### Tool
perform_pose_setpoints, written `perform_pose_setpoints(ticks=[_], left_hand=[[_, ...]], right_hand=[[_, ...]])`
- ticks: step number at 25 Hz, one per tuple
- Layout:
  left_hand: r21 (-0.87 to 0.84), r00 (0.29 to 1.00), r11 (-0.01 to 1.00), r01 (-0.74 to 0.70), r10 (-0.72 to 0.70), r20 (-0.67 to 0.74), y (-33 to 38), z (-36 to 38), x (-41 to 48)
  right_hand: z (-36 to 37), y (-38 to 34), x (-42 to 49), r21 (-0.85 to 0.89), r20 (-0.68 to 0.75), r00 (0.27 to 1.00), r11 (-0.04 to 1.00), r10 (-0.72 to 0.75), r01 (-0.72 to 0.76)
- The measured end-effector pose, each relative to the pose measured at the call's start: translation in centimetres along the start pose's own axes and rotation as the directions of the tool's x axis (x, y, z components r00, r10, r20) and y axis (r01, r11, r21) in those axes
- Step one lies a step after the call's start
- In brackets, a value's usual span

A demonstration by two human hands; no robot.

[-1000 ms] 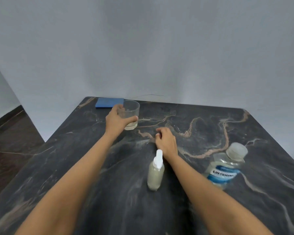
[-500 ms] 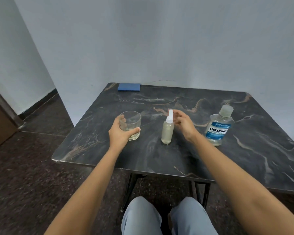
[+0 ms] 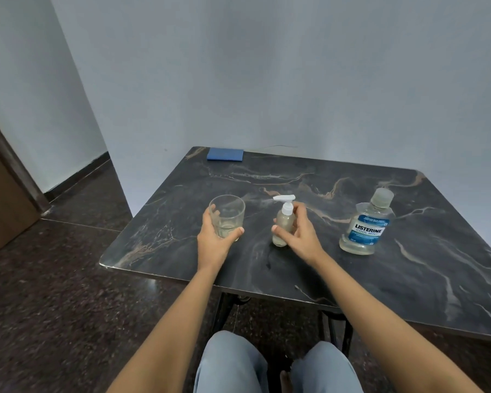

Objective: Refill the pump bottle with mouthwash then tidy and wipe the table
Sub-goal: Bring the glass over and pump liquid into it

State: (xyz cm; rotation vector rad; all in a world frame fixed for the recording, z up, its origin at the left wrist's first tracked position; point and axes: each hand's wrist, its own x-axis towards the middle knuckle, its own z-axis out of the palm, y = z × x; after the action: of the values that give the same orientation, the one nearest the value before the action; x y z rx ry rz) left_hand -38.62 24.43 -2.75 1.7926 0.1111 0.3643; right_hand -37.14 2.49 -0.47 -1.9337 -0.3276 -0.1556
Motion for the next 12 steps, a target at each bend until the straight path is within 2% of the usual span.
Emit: perform_pose_setpoints(ticks=[2, 4, 6, 9, 12], left_hand=[[-0.004, 1.0, 1.0, -0.008, 0.008, 0.001, -0.1, 0.0, 0.0], [-0.007, 1.0, 1.0, -0.009, 0.009, 0.0, -0.2, -0.1, 0.1], [-0.001, 1.0, 1.0, -0.006, 0.006, 0.0, 0.0, -0.2, 0.1], [0.0, 1.0, 1.0, -0.01, 0.01, -0.001, -0.1, -0.1, 0.2], [-0.011, 1.0, 1.0, -0.008, 0.008, 0.004, -0.2, -0.1, 0.3]], right_hand=[[0.9, -0.8, 0.5, -0.046, -0.108, 0.992, 0.997, -0.072, 0.067], [1.4, -2.2, 1.3, -0.128, -0.145, 0.981, 0.985, -0.13, 0.112], [1.6, -3.3, 2.3, -0.22, -0.075, 0.977, 0.959, -0.198, 0.178], [1.7, -4.1, 3.6, -0.302, 0.113, 0.951, 0.902, -0.288, 0.309], [2.3, -4.3, 4.7, -0.377, 0.229, 0.929, 0.854, -0.29, 0.359]])
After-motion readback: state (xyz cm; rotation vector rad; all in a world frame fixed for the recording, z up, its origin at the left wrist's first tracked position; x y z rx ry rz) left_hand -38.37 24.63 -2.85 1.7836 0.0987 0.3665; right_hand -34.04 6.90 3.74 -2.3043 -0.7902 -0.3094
